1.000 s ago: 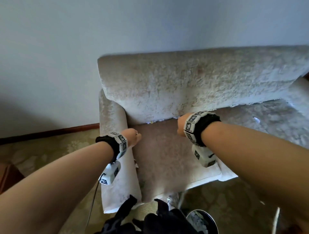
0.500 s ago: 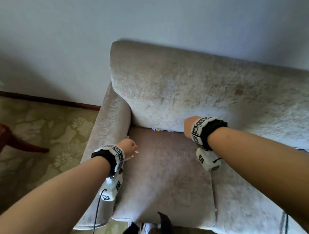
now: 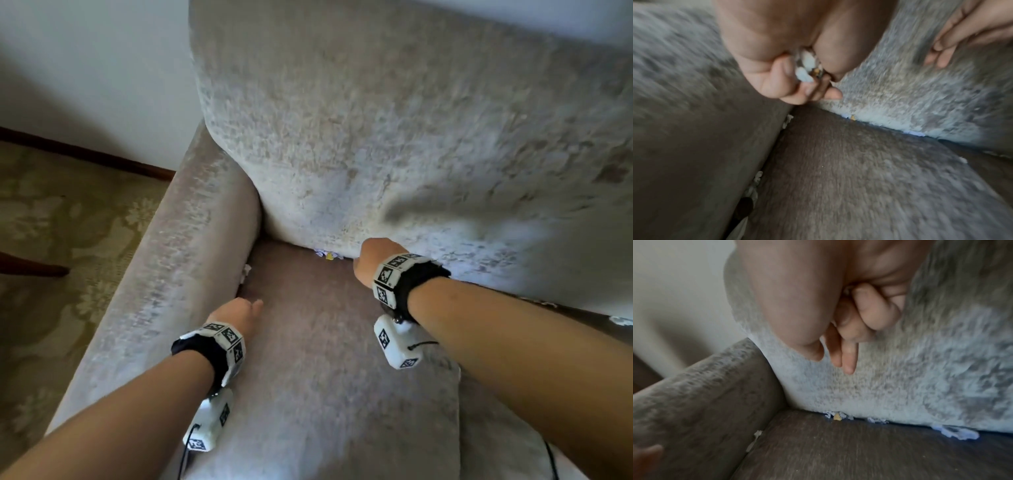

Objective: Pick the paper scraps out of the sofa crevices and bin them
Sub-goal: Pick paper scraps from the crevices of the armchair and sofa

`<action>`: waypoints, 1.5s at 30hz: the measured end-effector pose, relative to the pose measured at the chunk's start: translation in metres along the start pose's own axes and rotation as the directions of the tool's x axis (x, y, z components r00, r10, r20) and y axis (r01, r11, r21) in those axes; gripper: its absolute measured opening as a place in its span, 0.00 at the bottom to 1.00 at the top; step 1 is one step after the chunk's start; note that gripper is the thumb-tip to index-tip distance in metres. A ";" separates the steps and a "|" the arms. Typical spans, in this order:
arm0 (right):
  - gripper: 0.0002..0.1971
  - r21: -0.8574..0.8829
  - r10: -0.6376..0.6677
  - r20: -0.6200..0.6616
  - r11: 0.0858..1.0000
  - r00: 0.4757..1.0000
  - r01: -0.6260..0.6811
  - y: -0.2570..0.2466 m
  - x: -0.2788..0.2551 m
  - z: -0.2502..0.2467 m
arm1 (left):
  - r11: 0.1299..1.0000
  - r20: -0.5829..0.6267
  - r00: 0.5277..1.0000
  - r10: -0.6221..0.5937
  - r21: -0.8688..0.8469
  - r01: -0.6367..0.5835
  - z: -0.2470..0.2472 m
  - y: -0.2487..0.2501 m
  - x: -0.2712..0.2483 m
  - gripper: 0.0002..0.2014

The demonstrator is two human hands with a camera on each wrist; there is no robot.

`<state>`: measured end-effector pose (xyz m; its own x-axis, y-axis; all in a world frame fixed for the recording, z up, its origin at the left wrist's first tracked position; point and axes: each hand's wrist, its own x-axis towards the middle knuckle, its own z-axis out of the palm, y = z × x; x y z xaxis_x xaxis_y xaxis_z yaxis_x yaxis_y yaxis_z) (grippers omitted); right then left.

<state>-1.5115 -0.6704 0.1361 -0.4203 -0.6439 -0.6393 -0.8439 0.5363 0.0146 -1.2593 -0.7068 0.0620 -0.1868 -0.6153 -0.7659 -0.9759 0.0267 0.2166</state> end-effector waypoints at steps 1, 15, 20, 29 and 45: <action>0.15 0.022 -0.001 0.002 1.000 1.000 0.001 0.002 0.017 0.012 | 0.998 -0.034 0.998 -0.061 0.009 0.062 0.008 -0.001 0.011 0.28; 0.37 0.269 0.087 0.111 0.956 0.990 -0.114 -0.025 0.186 0.149 | 0.947 -0.242 0.916 -0.320 -0.122 0.298 0.064 0.015 0.141 0.20; 0.31 0.325 0.138 0.107 0.931 0.985 -0.166 -0.047 0.209 0.152 | 0.976 -0.399 0.902 -0.165 0.067 0.208 0.060 0.014 0.164 0.17; 0.27 0.205 0.242 0.135 0.942 0.961 -0.266 -0.055 0.222 0.164 | 0.923 -0.246 0.966 -0.073 0.350 0.159 0.046 0.026 0.195 0.31; 0.34 0.403 0.124 0.052 0.905 0.991 -0.135 -0.030 0.188 0.154 | 0.719 -0.008 1.000 0.002 0.695 0.004 0.032 0.036 0.159 0.17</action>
<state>-1.5141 -0.7235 -0.1033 -0.5036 -0.5430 -0.6720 -0.5732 0.7919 -0.2103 -1.3275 -0.7787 -0.0711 -0.1879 -0.6217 -0.7604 -0.7808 0.5642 -0.2684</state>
